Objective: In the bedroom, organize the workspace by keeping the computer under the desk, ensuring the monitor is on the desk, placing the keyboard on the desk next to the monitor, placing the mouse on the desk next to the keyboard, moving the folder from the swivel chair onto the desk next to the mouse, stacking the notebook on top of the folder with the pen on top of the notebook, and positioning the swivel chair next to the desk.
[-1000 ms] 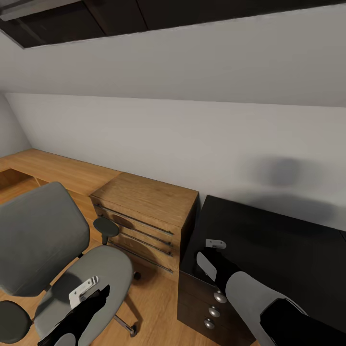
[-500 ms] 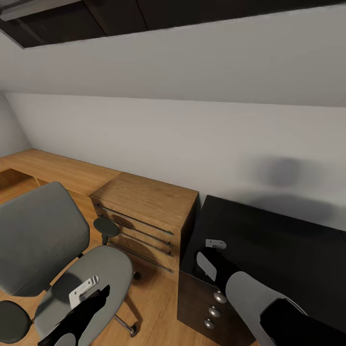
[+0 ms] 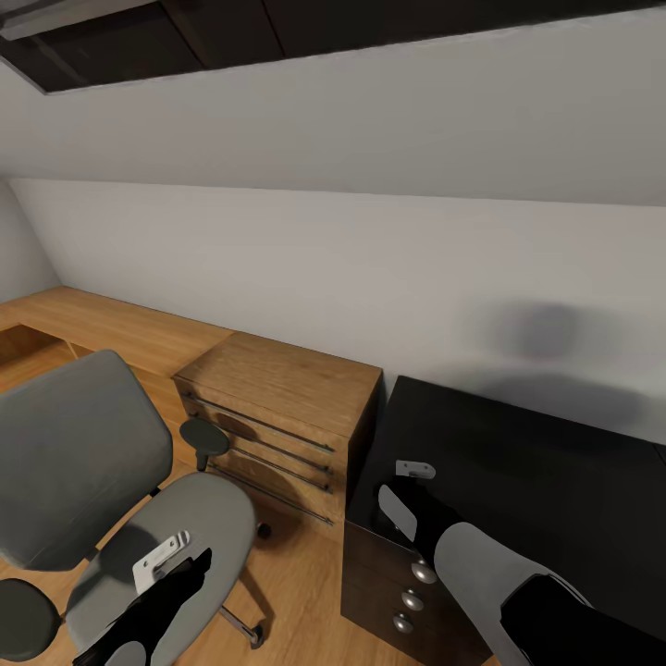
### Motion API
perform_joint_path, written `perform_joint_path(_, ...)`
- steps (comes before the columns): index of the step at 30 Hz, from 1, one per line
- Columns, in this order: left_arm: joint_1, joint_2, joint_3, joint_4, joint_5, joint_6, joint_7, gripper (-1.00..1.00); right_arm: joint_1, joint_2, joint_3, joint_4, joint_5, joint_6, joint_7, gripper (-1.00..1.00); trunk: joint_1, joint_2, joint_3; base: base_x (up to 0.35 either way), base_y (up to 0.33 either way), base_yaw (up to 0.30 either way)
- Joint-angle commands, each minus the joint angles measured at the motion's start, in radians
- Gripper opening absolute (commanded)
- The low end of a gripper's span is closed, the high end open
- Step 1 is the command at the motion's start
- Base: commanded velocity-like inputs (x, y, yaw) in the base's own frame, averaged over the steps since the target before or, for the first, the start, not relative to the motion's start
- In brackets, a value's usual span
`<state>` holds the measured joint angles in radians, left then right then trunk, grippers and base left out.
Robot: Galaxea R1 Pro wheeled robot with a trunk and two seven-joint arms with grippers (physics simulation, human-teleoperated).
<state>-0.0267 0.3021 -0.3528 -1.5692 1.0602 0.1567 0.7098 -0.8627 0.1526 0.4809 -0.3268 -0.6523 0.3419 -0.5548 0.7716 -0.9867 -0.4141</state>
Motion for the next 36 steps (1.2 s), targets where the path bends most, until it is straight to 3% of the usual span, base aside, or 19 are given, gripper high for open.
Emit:
perform_joint_path(1, -0.001, 0.001, -0.002, -0.002, 0.003, 0.003, 0.007, 1.0, -0.001, -0.001, 0.008, -0.001, -0.006, 0.006, -0.007, 1.0, 0.0, -0.001, -0.001, 0.0, 0.0, 0.0)
perform_joint_path(24, -0.001, 0.001, -0.002, -0.002, 0.003, 0.003, 0.007, 1.0, -0.001, -0.001, 0.008, -0.001, -0.006, 0.006, -0.007, 1.0, 0.004, -0.008, -0.004, 0.0, 0.0, 0.0)
perform_joint_path(29, -0.001, 0.001, -0.002, -0.002, 0.003, 0.003, 0.007, 1.0, -0.001, -0.001, 0.009, -0.001, -0.006, 0.006, -0.007, 1.0, 0.023, -0.043, -0.02, 0.0, 0.0, 0.0)
perform_joint_path(36, -0.001, 0.001, -0.002, -0.002, 0.003, 0.003, 0.007, 1.0, -0.001, 0.0, 0.01, -0.001, -0.006, 0.005, -0.007, 1.0, 0.023, -0.043, -0.02, 0.0, 0.0, 0.0)
